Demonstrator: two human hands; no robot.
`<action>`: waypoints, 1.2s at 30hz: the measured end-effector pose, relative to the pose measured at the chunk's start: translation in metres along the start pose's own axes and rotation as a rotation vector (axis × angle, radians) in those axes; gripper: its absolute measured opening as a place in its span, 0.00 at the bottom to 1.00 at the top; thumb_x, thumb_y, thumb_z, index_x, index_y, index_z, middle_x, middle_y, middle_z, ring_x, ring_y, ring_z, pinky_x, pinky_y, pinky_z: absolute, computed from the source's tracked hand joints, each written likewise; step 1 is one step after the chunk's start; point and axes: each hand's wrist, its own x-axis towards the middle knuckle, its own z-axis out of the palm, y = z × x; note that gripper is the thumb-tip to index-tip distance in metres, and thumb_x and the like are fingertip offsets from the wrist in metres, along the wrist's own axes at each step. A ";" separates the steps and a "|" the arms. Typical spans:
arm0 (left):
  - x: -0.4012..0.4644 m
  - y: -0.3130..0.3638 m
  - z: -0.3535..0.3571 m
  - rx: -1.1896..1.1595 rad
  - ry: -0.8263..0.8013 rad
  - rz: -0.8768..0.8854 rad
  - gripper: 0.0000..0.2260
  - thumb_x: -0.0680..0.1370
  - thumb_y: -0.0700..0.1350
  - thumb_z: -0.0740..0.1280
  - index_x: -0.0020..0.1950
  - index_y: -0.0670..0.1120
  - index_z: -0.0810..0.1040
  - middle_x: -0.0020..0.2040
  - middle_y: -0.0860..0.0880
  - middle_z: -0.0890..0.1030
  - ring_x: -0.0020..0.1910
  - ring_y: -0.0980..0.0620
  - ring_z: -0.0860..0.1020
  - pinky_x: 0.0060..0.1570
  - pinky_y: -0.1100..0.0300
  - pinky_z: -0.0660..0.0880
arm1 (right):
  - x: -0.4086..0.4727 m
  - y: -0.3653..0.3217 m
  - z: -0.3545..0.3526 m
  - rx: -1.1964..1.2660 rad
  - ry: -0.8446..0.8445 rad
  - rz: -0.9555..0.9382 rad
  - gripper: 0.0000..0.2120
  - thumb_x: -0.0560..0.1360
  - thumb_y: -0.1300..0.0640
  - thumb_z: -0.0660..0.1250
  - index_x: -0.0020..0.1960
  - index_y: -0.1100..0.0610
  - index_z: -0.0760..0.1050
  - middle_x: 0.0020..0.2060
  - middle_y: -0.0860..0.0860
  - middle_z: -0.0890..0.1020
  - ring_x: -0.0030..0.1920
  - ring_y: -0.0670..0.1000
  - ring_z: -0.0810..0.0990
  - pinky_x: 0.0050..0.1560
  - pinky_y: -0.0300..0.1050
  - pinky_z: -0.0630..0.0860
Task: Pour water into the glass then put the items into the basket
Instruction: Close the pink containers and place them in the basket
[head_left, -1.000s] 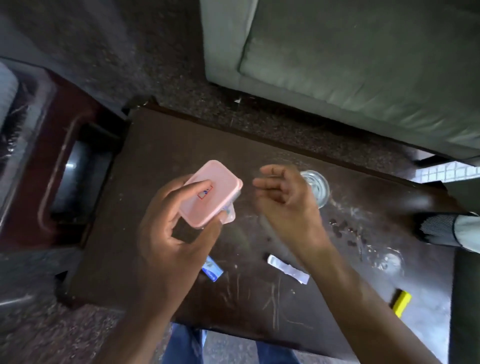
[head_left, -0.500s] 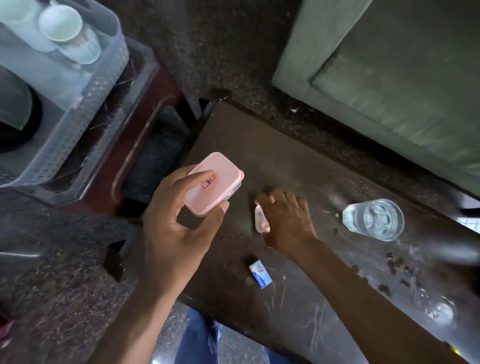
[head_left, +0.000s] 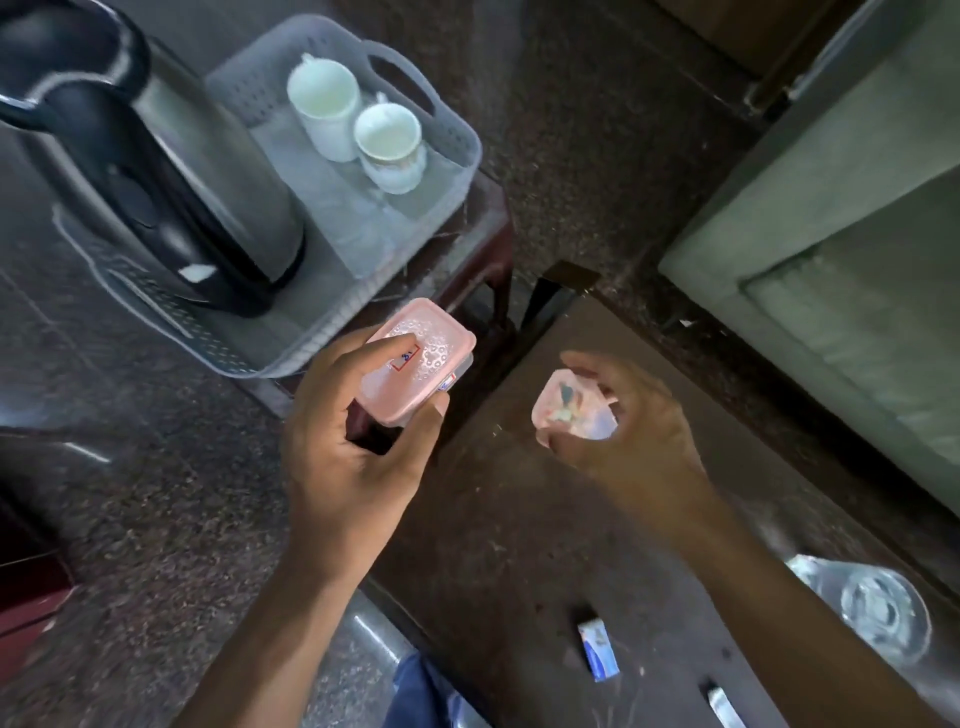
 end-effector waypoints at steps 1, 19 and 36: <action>0.006 0.000 -0.006 0.011 0.025 -0.003 0.17 0.79 0.44 0.79 0.66 0.40 0.84 0.66 0.44 0.84 0.68 0.45 0.83 0.63 0.53 0.80 | 0.009 -0.013 -0.001 0.040 0.003 -0.017 0.33 0.66 0.51 0.84 0.68 0.41 0.80 0.62 0.42 0.83 0.61 0.48 0.82 0.63 0.47 0.79; 0.039 -0.015 -0.041 0.078 0.116 -0.166 0.19 0.76 0.50 0.76 0.65 0.45 0.85 0.68 0.47 0.83 0.70 0.46 0.82 0.63 0.40 0.82 | 0.171 -0.181 0.071 0.082 0.053 -0.294 0.19 0.66 0.50 0.83 0.51 0.45 0.76 0.50 0.40 0.82 0.48 0.41 0.80 0.44 0.39 0.77; 0.046 -0.006 -0.043 0.076 0.187 -0.168 0.18 0.73 0.43 0.80 0.62 0.46 0.87 0.67 0.50 0.83 0.69 0.54 0.82 0.61 0.68 0.77 | 0.227 -0.205 0.148 -0.450 0.246 -0.529 0.16 0.69 0.36 0.77 0.49 0.46 0.85 0.41 0.50 0.89 0.56 0.58 0.78 0.54 0.52 0.64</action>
